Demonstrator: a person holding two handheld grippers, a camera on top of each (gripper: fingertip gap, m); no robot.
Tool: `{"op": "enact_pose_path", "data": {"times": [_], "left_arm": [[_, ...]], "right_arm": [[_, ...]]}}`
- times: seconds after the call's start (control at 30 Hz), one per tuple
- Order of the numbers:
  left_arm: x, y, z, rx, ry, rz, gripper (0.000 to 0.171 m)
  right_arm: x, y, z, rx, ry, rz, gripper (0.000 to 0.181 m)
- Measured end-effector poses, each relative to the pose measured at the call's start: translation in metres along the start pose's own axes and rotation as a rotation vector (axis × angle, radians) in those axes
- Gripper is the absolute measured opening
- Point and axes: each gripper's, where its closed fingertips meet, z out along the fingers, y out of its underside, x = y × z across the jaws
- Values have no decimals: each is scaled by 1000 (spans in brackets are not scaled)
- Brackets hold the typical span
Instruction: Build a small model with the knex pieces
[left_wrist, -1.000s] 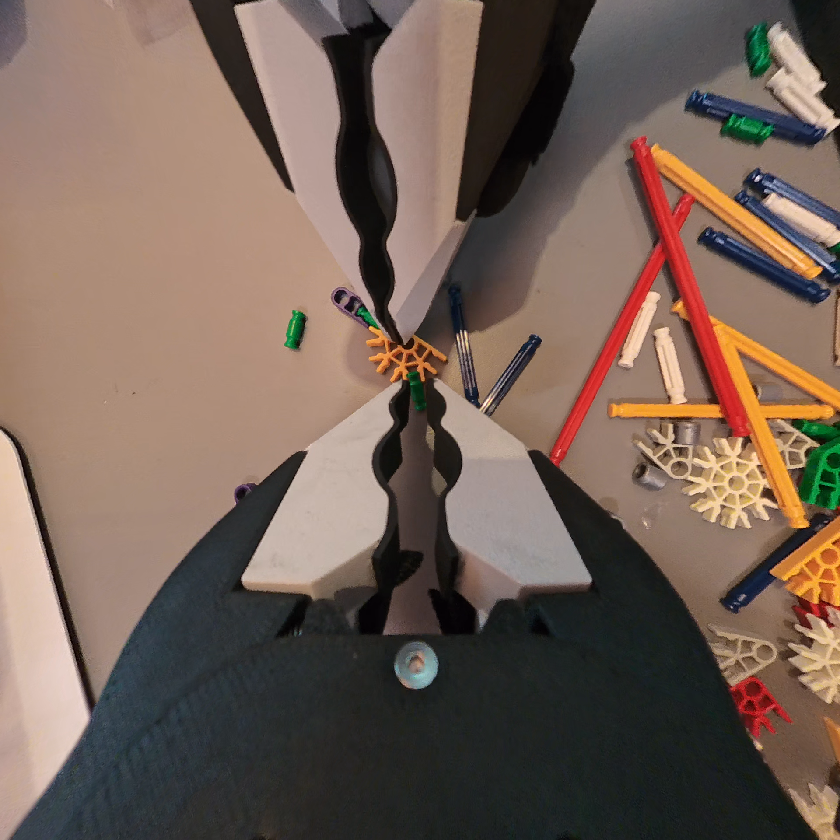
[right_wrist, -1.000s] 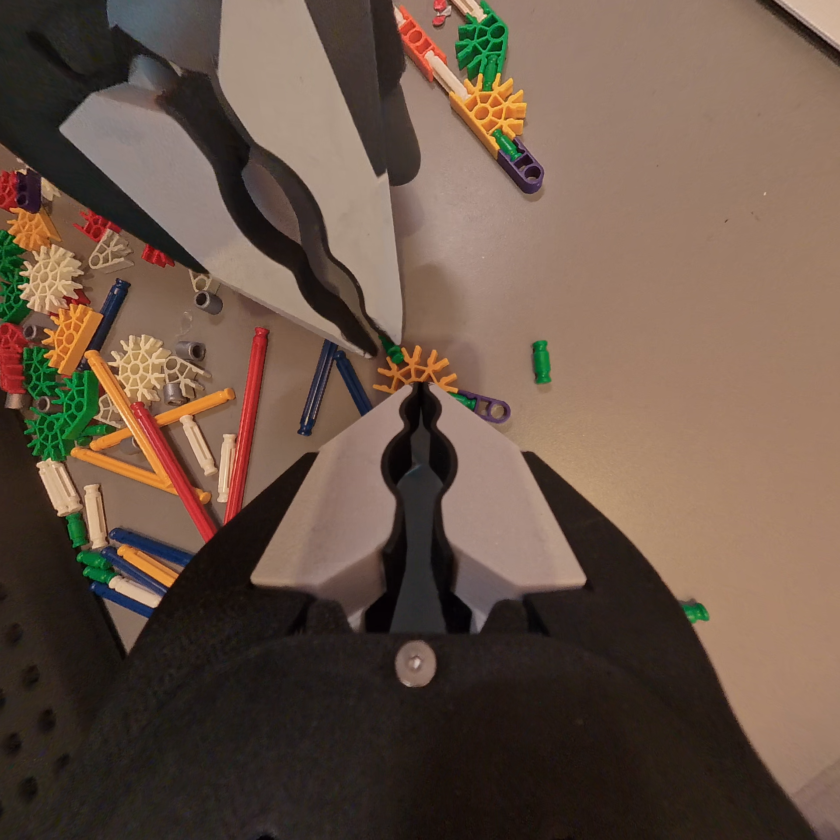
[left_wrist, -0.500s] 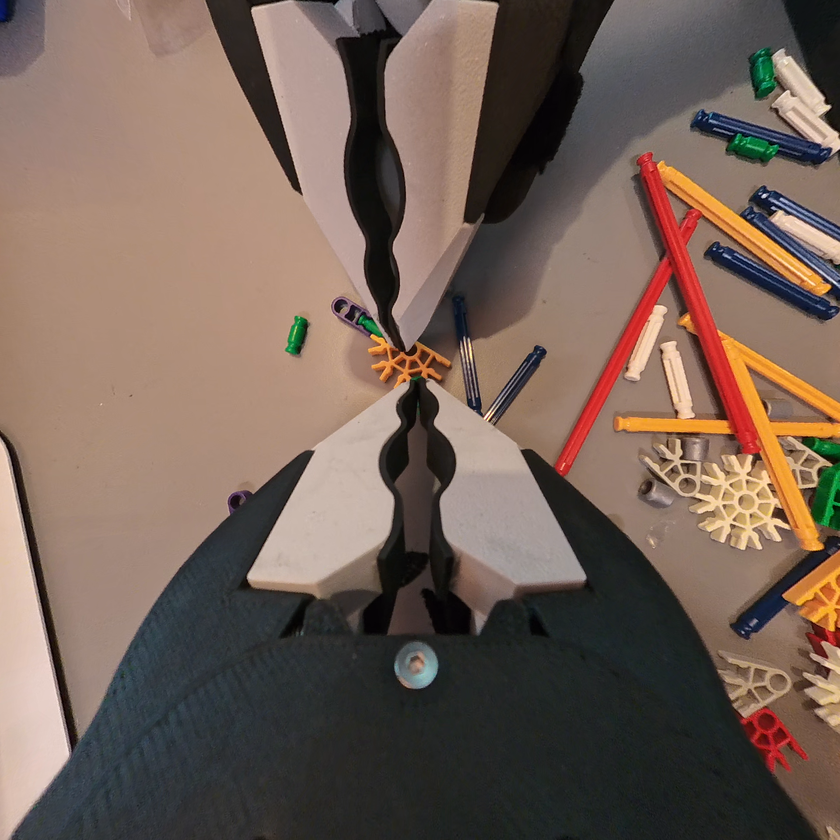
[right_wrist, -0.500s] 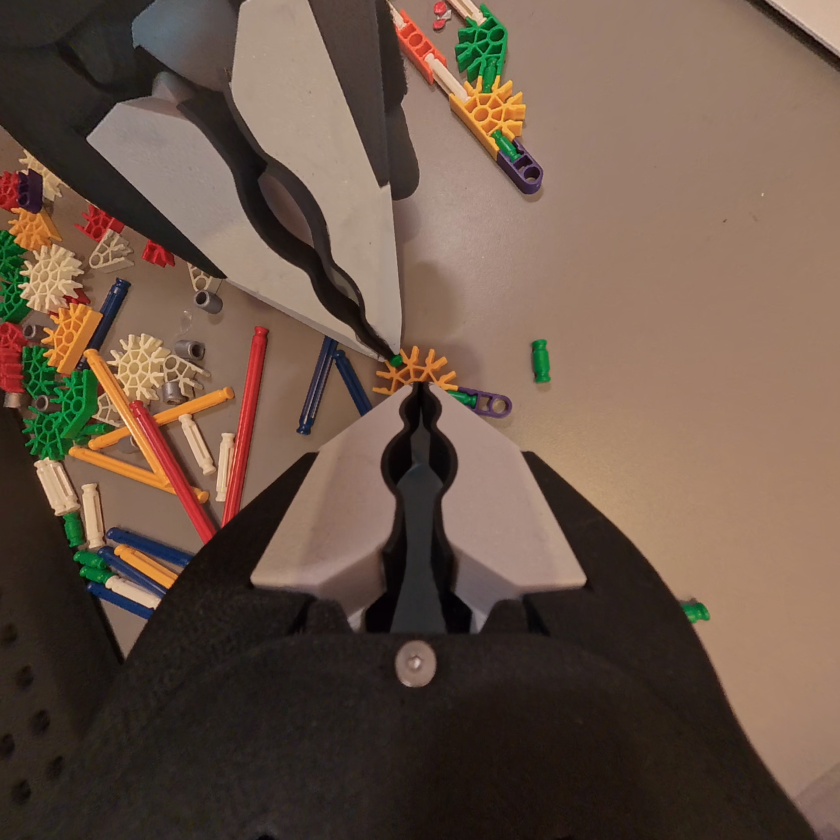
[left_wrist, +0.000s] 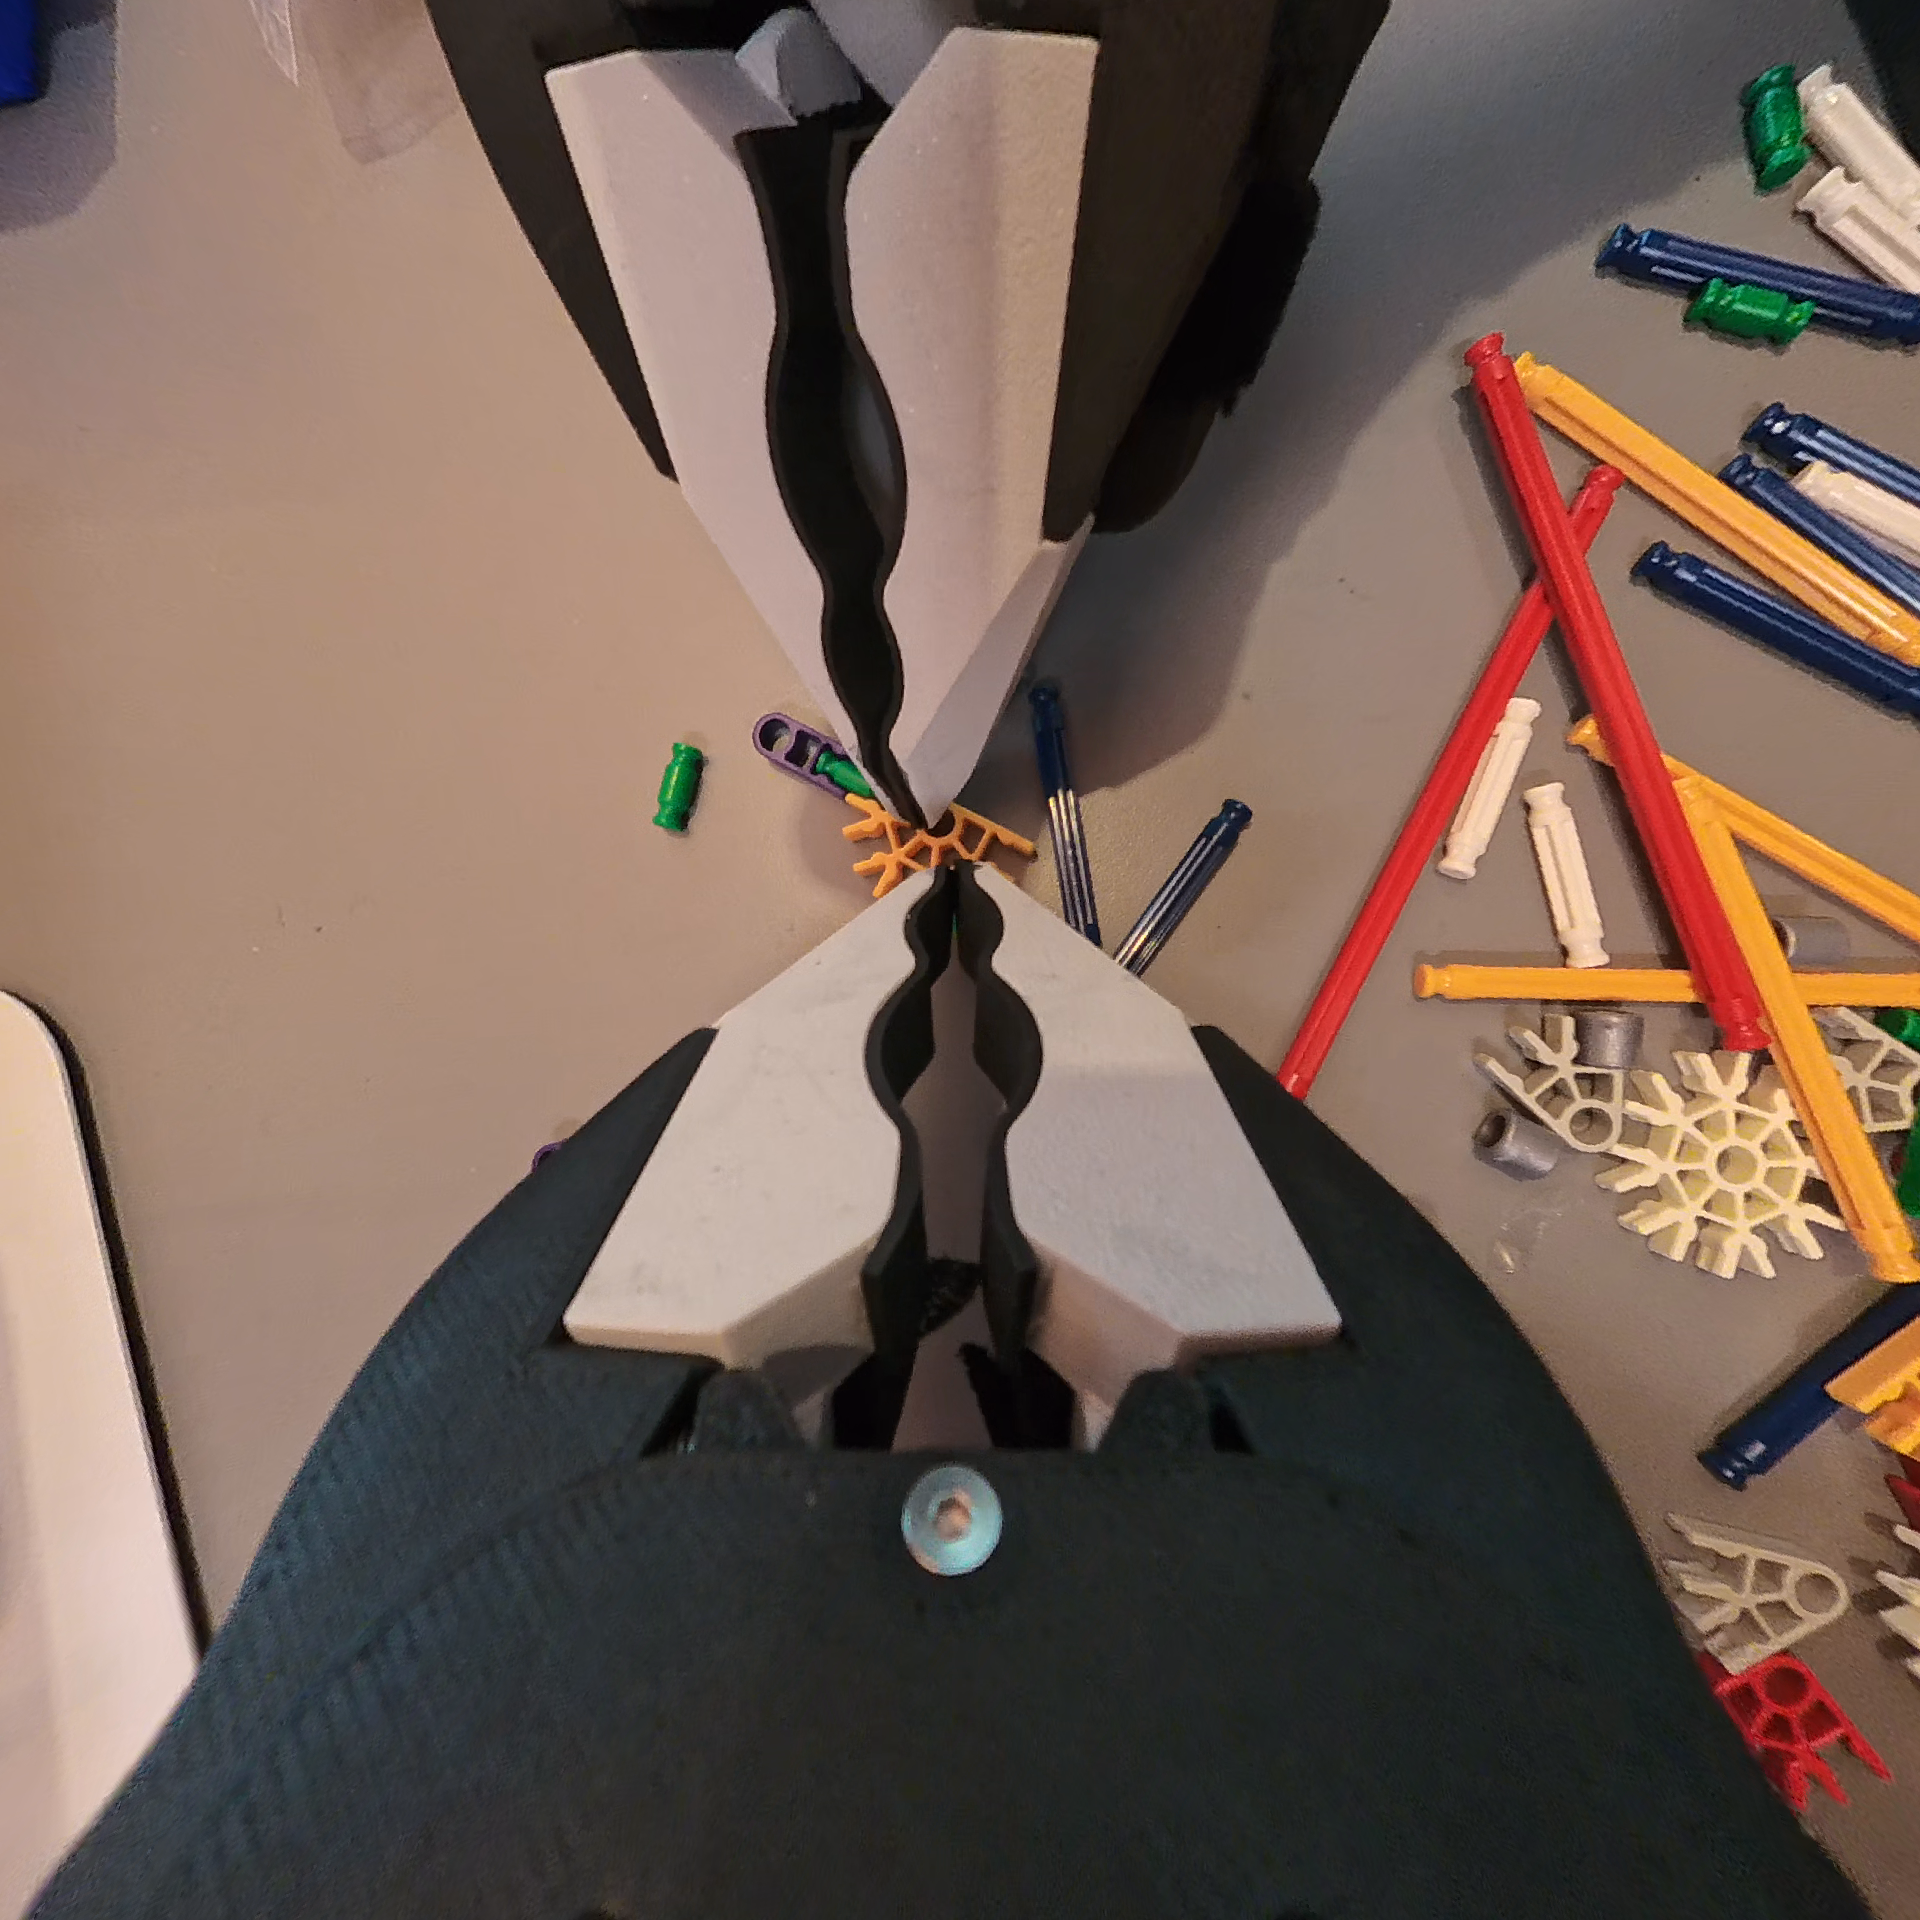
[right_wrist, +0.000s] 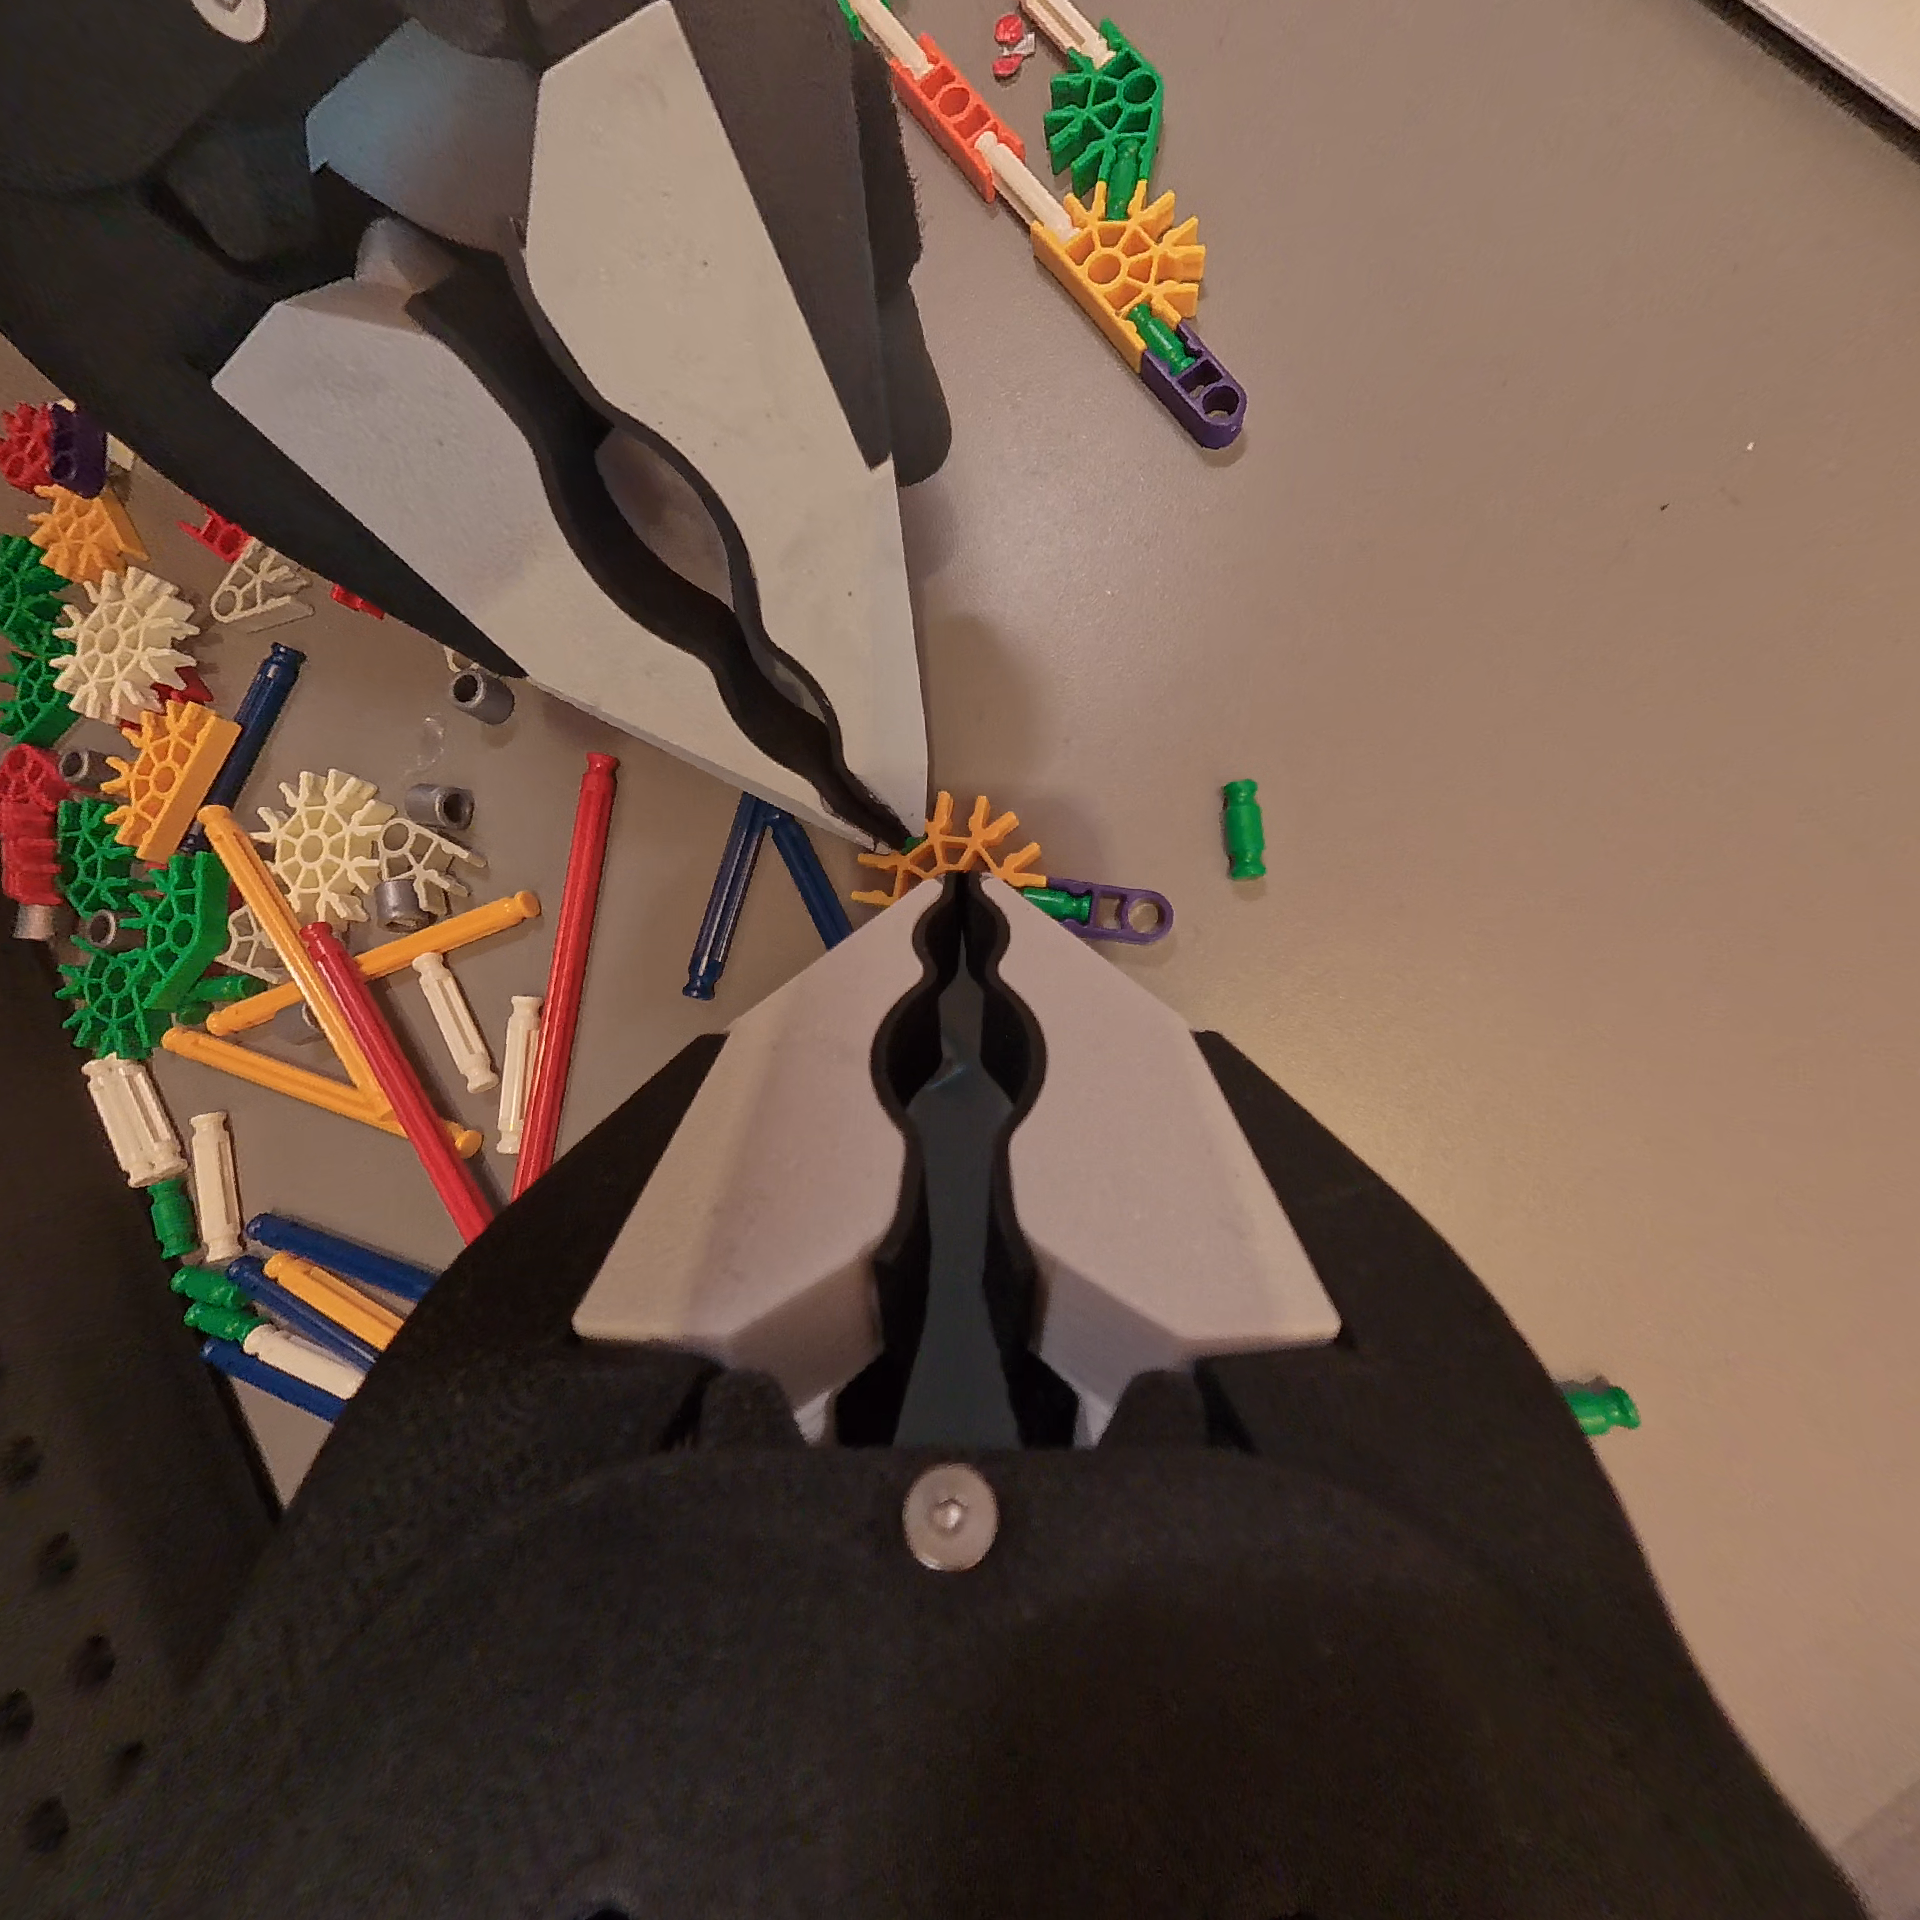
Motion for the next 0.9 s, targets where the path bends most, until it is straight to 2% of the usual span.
{"op": "enact_pose_path", "data": {"times": [0.37, 0.8, 0.9], "left_arm": [[0, 2, 0, -78, 2, -1, 0], [1, 2, 2, 80, -5, -135, 0], [1, 1, 3, 40, -83, -82, 0]], "right_arm": [[-1, 1, 0, -59, -2, -29, 0], [0, 2, 0, -90, -3, -33, 0], [1, 3, -1, -108, 8, -40, 0]]}}
